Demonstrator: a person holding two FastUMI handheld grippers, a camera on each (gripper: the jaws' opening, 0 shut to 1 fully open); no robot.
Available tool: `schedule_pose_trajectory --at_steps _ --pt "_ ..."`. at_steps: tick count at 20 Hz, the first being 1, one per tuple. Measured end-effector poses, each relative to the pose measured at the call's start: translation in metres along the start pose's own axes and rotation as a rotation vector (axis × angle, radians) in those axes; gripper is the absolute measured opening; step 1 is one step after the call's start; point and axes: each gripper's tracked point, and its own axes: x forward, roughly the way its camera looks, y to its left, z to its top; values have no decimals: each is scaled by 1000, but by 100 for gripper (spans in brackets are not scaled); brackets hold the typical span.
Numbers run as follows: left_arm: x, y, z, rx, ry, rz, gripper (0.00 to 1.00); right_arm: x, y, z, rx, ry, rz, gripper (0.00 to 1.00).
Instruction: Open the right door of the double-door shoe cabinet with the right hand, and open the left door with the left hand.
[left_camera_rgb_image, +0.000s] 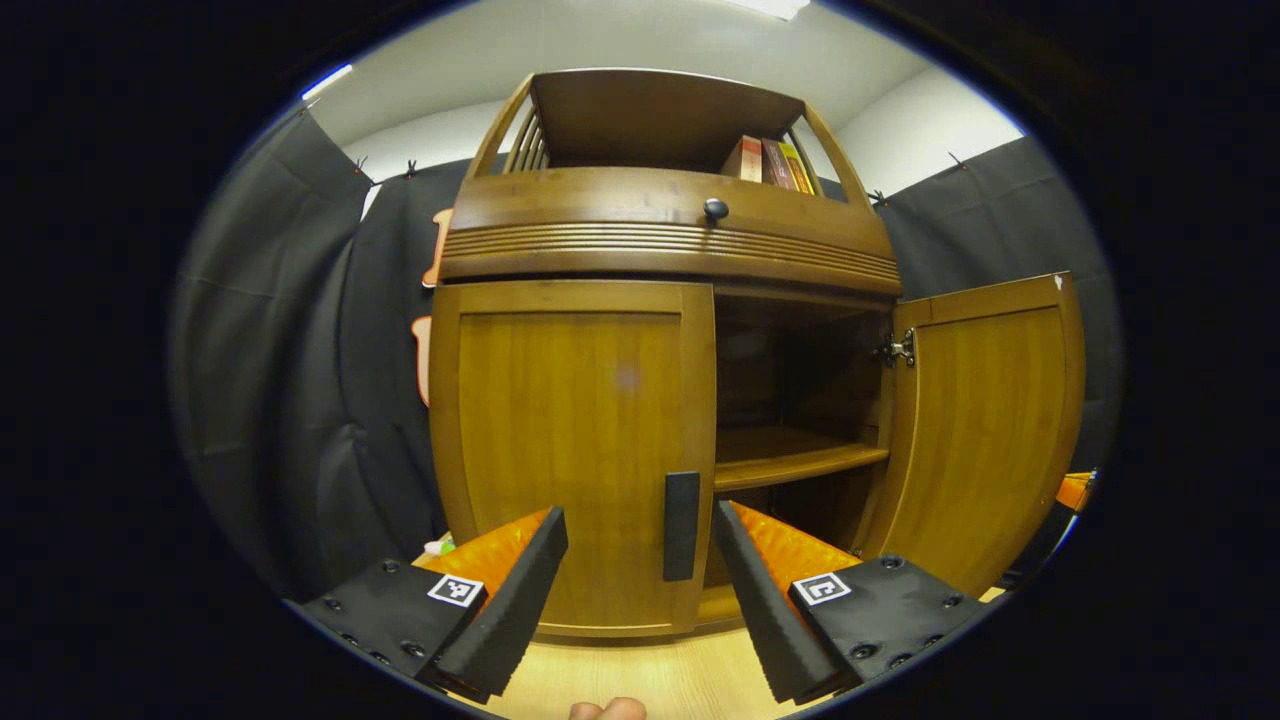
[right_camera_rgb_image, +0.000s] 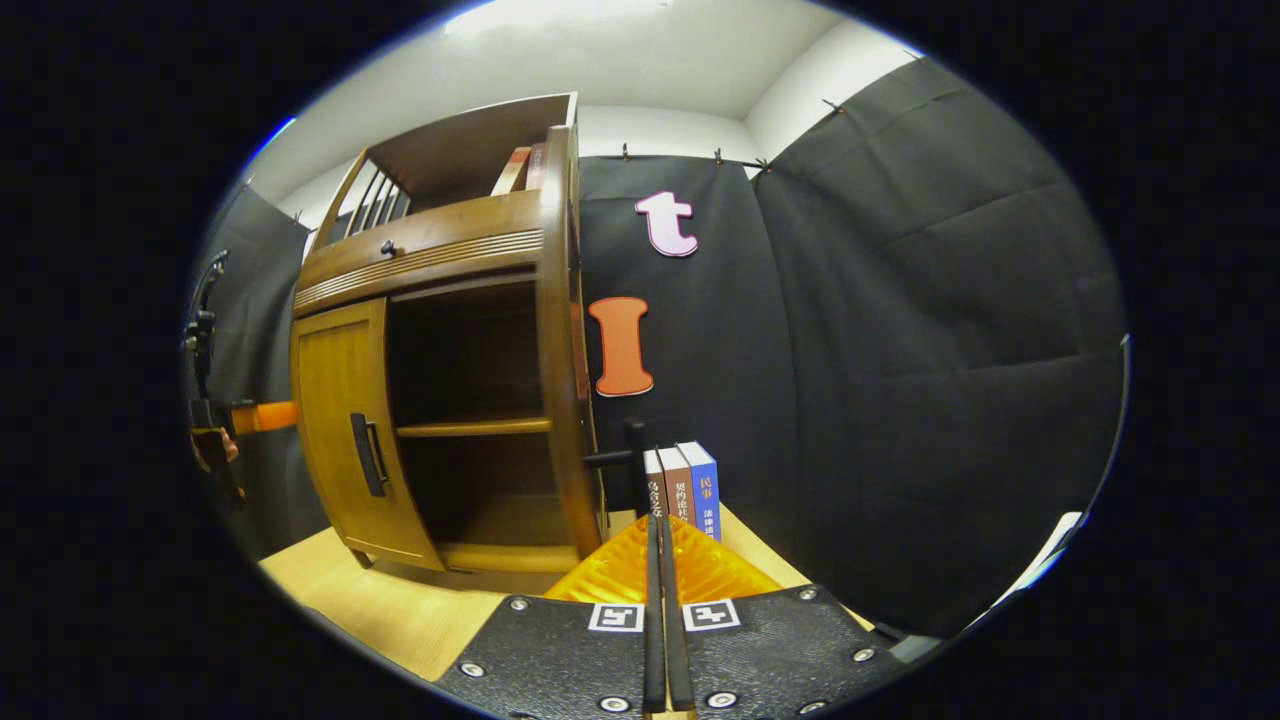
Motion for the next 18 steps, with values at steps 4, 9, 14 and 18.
schedule_pose_trajectory --at_steps 4,9,14,18 --pt "20 -9 -12 11 21 -7 95 3 -26 -7 8 13 -58 17" --pt "43 -13 -24 19 46 5 96 6 -45 4 -23 -12 -121 12" --pt "57 -15 -36 -15 63 -11 97 11 -47 14 -80 -35 -153 56" --pt "69 -16 -41 -19 66 -18 95 12 -50 20 -73 -49 -171 90"
